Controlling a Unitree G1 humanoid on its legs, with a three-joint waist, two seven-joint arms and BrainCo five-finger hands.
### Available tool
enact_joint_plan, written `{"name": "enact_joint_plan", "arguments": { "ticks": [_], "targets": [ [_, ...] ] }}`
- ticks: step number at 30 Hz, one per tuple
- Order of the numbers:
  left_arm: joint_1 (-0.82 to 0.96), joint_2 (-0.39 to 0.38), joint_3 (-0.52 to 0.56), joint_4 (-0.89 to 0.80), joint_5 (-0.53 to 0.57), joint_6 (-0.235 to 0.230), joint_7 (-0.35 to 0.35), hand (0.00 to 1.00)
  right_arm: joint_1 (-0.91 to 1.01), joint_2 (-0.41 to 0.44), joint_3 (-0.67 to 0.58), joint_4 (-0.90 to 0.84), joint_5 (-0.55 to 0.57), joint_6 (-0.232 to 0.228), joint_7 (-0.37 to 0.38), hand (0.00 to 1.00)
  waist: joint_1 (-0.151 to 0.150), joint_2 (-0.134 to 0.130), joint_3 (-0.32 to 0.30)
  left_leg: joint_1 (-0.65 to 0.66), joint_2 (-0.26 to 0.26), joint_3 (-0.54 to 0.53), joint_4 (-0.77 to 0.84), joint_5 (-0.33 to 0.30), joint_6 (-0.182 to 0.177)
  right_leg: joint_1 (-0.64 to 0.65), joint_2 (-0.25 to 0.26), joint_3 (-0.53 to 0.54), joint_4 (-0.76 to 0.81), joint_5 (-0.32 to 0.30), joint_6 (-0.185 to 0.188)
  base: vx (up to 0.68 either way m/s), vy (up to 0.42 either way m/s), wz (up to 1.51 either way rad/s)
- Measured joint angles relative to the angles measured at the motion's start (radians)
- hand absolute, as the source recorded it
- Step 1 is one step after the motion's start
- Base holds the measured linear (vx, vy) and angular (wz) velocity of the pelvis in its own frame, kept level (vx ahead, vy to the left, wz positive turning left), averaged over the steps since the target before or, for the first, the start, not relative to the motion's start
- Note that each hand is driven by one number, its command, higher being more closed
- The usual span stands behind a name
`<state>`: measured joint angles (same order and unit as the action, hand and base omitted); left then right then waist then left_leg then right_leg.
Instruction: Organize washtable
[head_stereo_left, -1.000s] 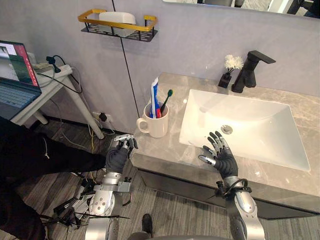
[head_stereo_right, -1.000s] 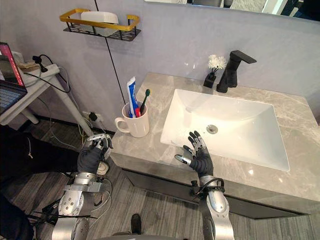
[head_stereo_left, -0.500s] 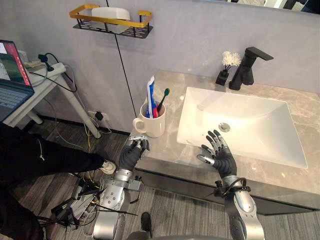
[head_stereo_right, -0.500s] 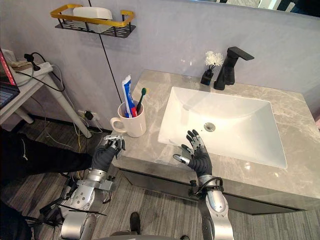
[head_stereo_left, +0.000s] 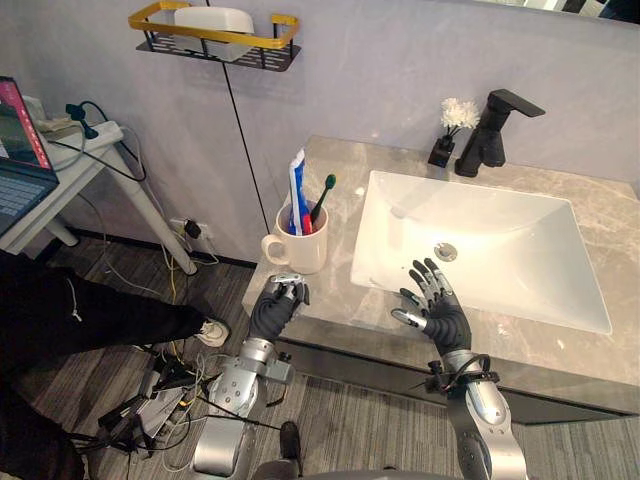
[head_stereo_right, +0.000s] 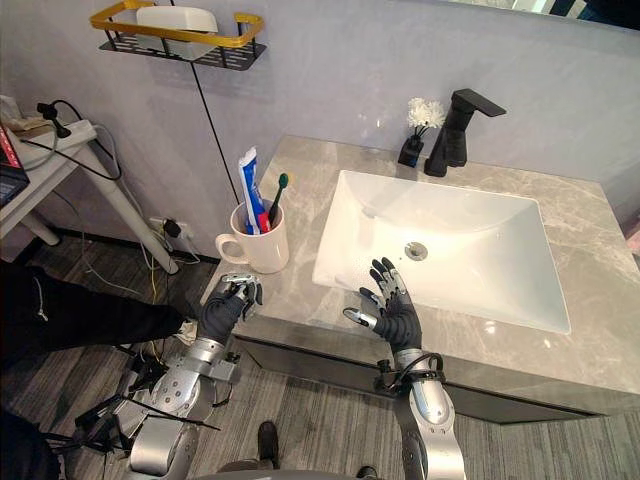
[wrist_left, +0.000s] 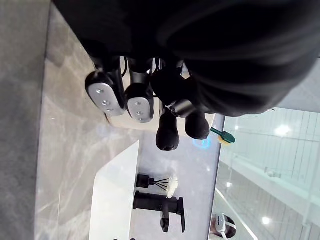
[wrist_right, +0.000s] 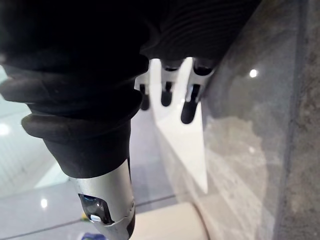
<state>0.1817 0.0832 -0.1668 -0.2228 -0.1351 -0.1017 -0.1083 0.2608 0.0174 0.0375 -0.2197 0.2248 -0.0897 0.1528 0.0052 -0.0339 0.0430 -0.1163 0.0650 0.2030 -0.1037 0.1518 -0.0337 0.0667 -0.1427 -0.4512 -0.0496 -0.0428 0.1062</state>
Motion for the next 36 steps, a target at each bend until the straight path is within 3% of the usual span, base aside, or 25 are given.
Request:
{"name": "enact_joint_plan", "arguments": {
  "ticks": [9, 20, 36],
  "targets": [
    [-0.065, 0.022, 0.016, 0.070, 0.132, 0.011, 0.002, 1.00, 0.003, -0.005, 0.012, -0.005, 0.002, -0.004, 0.006, 0.00, -0.020, -0.001, 0.001, -0.009, 0.005, 0.020, 0.001, -0.002, -0.001, -0.025, 0.000, 0.020, 0.010, 0.000, -0.001, 0.00, 0.008, -0.06],
    [-0.142, 0.050, 0.090, 0.076, 0.305, 0.019, 0.043, 1.00, 0.012, -0.006, 0.012, -0.017, 0.002, -0.003, 0.022, 0.00, -0.020, 0.001, 0.008, -0.011, 0.005, 0.024, 0.000, -0.004, 0.000, -0.029, 0.000, 0.025, 0.012, 0.000, -0.001, 0.00, 0.001, 0.00],
    [-0.167, 0.051, 0.153, 0.117, 0.302, 0.040, 0.068, 1.00, 0.032, -0.006, 0.012, -0.040, 0.002, 0.001, 0.026, 0.00, -0.020, 0.004, 0.015, -0.012, 0.005, 0.033, 0.000, -0.005, 0.000, -0.036, 0.000, 0.036, 0.015, 0.001, -0.001, 0.00, 0.003, -0.01]
  ]
}}
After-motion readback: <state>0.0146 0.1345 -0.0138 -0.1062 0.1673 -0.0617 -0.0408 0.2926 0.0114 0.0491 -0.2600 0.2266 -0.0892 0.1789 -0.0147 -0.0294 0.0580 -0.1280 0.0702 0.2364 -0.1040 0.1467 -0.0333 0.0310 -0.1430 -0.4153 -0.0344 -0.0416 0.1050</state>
